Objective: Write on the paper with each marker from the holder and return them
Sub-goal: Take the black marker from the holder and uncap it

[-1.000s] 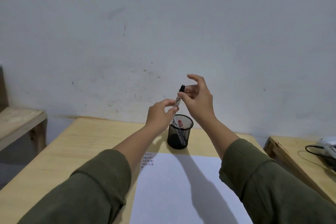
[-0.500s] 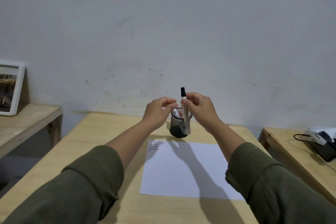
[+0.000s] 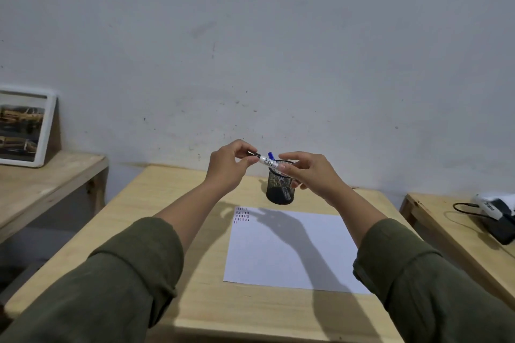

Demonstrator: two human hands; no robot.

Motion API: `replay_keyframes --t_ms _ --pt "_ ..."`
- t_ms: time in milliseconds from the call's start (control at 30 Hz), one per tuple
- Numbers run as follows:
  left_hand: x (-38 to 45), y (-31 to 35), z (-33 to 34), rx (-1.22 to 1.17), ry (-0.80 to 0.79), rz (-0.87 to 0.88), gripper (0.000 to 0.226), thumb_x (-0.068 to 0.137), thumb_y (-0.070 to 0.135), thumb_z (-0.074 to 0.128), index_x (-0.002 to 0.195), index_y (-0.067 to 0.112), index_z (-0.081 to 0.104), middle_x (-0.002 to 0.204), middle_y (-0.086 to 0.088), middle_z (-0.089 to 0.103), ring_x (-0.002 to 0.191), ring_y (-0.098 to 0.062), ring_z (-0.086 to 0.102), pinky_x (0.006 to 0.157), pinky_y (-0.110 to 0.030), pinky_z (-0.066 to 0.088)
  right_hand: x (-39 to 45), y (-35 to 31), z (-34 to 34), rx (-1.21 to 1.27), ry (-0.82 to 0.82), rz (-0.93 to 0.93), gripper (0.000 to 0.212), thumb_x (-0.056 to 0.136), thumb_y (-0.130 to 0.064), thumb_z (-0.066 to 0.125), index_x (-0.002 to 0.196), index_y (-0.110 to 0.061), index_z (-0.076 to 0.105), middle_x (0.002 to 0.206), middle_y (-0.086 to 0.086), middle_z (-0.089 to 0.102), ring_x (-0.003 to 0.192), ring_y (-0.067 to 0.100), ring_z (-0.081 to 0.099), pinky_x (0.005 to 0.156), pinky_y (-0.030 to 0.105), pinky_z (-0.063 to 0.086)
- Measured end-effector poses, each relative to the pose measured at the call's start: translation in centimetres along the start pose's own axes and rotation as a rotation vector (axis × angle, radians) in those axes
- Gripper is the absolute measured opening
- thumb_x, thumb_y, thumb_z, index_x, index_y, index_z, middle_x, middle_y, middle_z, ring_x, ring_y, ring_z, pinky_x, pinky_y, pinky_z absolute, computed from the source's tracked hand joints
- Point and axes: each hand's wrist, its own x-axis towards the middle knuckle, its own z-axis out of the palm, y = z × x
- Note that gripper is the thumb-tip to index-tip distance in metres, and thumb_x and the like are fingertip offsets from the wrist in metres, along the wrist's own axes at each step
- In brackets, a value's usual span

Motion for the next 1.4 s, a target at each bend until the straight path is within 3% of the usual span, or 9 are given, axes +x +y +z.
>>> replay_keyframes --t_ms 167,333,433,600,733,833,967,1200,1400 --pt "-0.2 -1.7 -0.2 -0.007 0.03 -0.1 0.007 0.083 0.018 0.064 0.09 0.018 0.067 0.087 0.005 0.069 0.085 -0.009 0.06 0.064 -0.009 0.037 0.1 -0.3 -0.1 0.323 0.02 0.023 0.042 0.078 -0.011 0.074 0.118 -0.01 0.063 0.081 0.009 0.069 0.057 0.014 0.063 0.059 0.022 0.054" --pt "-0.5 -1.7 1.1 -0.038 -0.013 -0.074 0.003 0.084 0.02 0.064 0.086 0.02 0.066 0.087 0.003 0.069 0.085 -0.012 0.061 0.069 -0.012 0.039 0.5 -0.1 1.3 0.661 0.061 -0.036 0.047 0.079 0.001 0.069 0.12 -0.016 0.054 0.086 0.01 0.069 0.076 0.023 0.067 0.076 0.03 0.058" --pt "-0.6 -1.1 1.9 -0.058 -0.045 -0.024 0.009 0.086 0.022 0.061 0.092 0.02 0.067 0.089 0.005 0.068 0.088 -0.011 0.06 0.071 -0.01 0.039 0.6 0.3 2.2 0.623 -0.008 -0.011 0.03 0.081 -0.004 0.069 0.11 -0.01 0.064 0.094 0.013 0.069 0.081 0.023 0.069 0.088 0.035 0.055" --pt "-0.4 -1.1 2.2 -0.011 -0.118 0.018 0.019 0.092 0.024 0.051 0.096 0.02 0.069 0.083 0.005 0.065 0.078 -0.009 0.055 0.062 -0.001 0.034 0.6 0.9 2.1 0.623 -0.027 -0.033 0.016 0.081 -0.003 0.068 0.097 -0.005 0.07 0.088 0.014 0.072 0.082 0.021 0.071 0.081 0.027 0.056" --pt "0.0 -1.4 2.3 0.057 -0.179 -0.023 0.029 0.096 0.028 0.041 0.092 0.02 0.068 0.077 0.003 0.062 0.065 -0.003 0.047 0.054 -0.008 0.033 0.6 1.6 2.0 0.583 -0.054 -0.03 0.014 0.081 -0.001 0.068 0.094 -0.005 0.07 0.09 0.016 0.072 0.086 0.025 0.07 0.081 0.026 0.057" --pt "-0.3 -1.5 2.5 -0.032 -0.2 -0.044 0.021 0.094 0.028 0.047 0.097 0.018 0.065 0.081 0.005 0.064 0.075 -0.005 0.054 0.066 -0.018 0.038 0.7 1.9 1.9 0.601 -0.051 -0.025 0.018 0.082 -0.002 0.066 0.1 -0.001 0.068 0.095 0.019 0.07 0.085 0.024 0.069 0.08 0.025 0.057" --pt "-0.9 -2.1 2.5 -0.103 -0.17 -0.016 0.011 0.085 0.021 0.062 0.094 0.025 0.063 0.079 0.012 0.062 0.085 -0.004 0.058 0.077 -0.017 0.04 0.8 2.3 1.8 0.638 -0.054 -0.01 0.027 0.083 -0.002 0.064 0.108 0.007 0.063 0.099 0.024 0.067 0.089 0.028 0.068 0.08 0.026 0.056" --pt "-1.0 -3.5 2.1 -0.028 -0.21 -0.034 0.016 0.093 0.022 0.048 0.093 0.017 0.064 0.071 0.011 0.058 0.075 -0.013 0.049 0.066 -0.022 0.035 0.7 3.2 3.3 0.688 -0.061 0.026 0.017 0.083 -0.001 0.064 0.1 0.001 0.068 0.092 0.016 0.07 0.089 0.028 0.067 0.088 0.032 0.056" --pt "-1.2 -5.6 0.8 0.013 -0.197 -0.227 0.031 0.097 0.029 0.036 0.085 0.018 0.062 0.069 0.008 0.054 0.074 -0.013 0.047 0.062 -0.021 0.034 0.7 3.9 4.1 0.682 -0.082 0.044 0.015 0.082 -0.001 0.065 0.095 -0.004 0.07 0.087 0.01 0.072 0.085 0.023 0.07 0.09 0.032 0.055"
